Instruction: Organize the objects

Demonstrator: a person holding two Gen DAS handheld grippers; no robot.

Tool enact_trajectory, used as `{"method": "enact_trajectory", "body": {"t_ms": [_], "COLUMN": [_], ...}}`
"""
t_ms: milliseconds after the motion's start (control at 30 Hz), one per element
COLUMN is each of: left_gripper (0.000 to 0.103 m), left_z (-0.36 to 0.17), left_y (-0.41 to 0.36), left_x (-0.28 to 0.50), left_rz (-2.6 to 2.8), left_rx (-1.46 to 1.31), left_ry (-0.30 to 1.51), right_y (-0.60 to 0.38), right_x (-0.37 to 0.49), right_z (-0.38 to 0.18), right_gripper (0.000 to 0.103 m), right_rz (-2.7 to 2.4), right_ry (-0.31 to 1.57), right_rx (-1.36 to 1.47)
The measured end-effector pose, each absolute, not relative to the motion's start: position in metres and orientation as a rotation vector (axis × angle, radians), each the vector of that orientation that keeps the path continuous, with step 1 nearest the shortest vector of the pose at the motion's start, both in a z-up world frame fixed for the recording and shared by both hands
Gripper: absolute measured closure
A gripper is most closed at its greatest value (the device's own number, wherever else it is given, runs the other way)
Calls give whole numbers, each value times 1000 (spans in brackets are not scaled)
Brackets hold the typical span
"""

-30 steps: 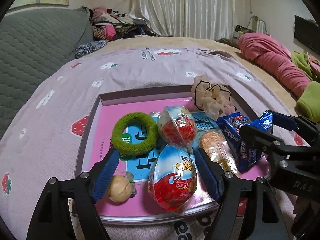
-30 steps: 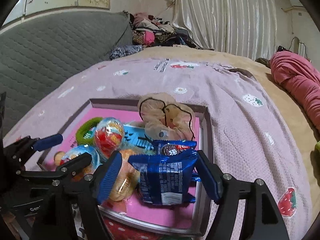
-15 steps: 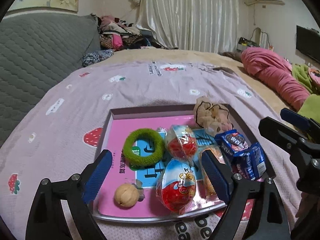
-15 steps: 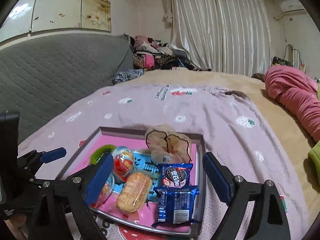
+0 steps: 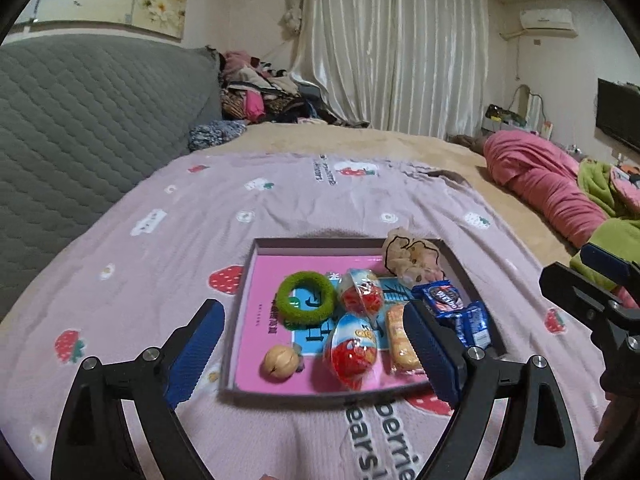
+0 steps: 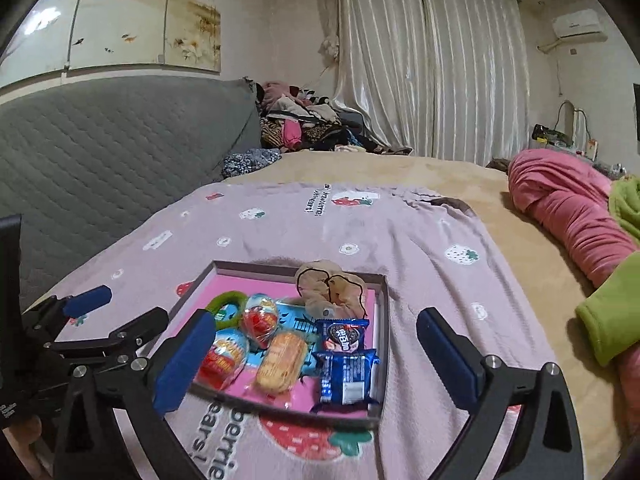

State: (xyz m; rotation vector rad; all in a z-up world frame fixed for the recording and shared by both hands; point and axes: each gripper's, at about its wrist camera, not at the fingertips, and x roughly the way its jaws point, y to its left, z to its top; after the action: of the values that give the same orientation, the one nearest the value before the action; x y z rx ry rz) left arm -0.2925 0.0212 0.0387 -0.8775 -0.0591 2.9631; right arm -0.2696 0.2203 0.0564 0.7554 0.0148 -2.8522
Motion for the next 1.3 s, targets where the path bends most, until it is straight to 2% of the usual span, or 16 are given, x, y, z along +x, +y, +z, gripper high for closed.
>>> {"method": "enact_trajectory", "body": {"t_ms": [333, 733, 1000, 1300], "left_gripper": [12, 12, 12, 12], "left_z": [107, 162, 163, 131], "left_y": [16, 16, 12, -4], "left_x": [-229, -160, -138, -112], "left_rz": [3016, 3045, 3049, 3035], "left_rx": [-805, -738, -775, -833], "left_ry": [-47, 4, 21, -39], "right_y": [214, 210, 208, 204], "right_x": [-219, -165, -142, -122], "right_z": [107, 146, 150, 130], "right_gripper": [1, 1, 1, 1], "right_rz": [-2833, -2865, -2862, -2858], "right_ry": [6, 5, -3, 2], "right_rx": [746, 704, 723, 753]}}
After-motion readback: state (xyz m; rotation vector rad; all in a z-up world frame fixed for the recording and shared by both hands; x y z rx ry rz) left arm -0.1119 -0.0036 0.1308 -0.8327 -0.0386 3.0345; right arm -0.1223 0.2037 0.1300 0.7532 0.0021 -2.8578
